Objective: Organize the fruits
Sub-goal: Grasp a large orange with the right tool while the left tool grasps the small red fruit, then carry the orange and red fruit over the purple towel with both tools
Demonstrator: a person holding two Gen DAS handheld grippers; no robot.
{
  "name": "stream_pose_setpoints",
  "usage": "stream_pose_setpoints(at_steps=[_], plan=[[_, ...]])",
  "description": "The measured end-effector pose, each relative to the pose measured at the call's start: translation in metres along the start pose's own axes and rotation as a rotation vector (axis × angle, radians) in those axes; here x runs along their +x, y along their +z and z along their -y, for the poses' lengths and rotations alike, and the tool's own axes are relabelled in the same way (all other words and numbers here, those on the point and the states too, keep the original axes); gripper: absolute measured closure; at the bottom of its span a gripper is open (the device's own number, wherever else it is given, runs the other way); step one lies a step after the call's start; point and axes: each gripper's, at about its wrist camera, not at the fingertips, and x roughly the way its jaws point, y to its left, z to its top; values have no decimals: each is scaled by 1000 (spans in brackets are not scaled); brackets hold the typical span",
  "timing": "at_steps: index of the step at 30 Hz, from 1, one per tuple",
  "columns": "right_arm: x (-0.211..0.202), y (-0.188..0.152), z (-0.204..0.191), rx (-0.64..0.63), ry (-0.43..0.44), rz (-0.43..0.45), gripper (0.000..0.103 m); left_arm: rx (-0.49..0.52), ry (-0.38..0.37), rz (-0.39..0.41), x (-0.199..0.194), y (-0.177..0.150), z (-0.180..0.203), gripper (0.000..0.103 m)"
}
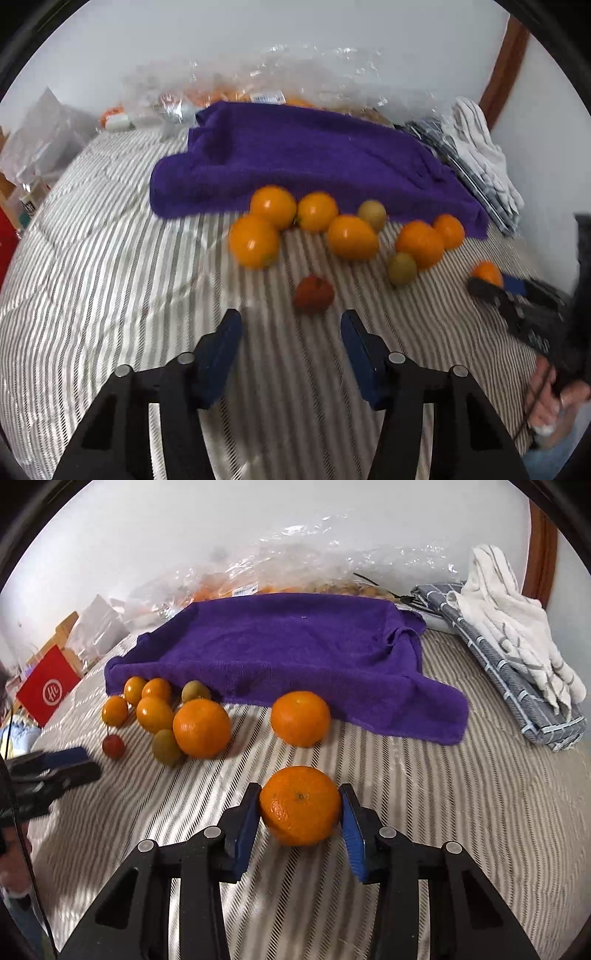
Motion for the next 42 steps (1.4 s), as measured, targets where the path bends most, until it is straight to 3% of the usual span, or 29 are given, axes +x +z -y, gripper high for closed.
stream_pose_setpoints(at_steps=[3,7,24,31,42], plan=[[-5,-5,5,-8,-3,3,61,-23,-9,13,5,4,7,58],[-7,-4,12,32,28,18,61,-30,27,24,11,5,11,80],[2,-2,3,-52,110,-30,61,-41,73,38,6,-1,17,80],[2,-1,9,-47,168,-35,61,-85,20,46,4,-3,9,80],[0,-2,15,-8,155,-27,61,-151,-59,108,-6,-6,-3,80]])
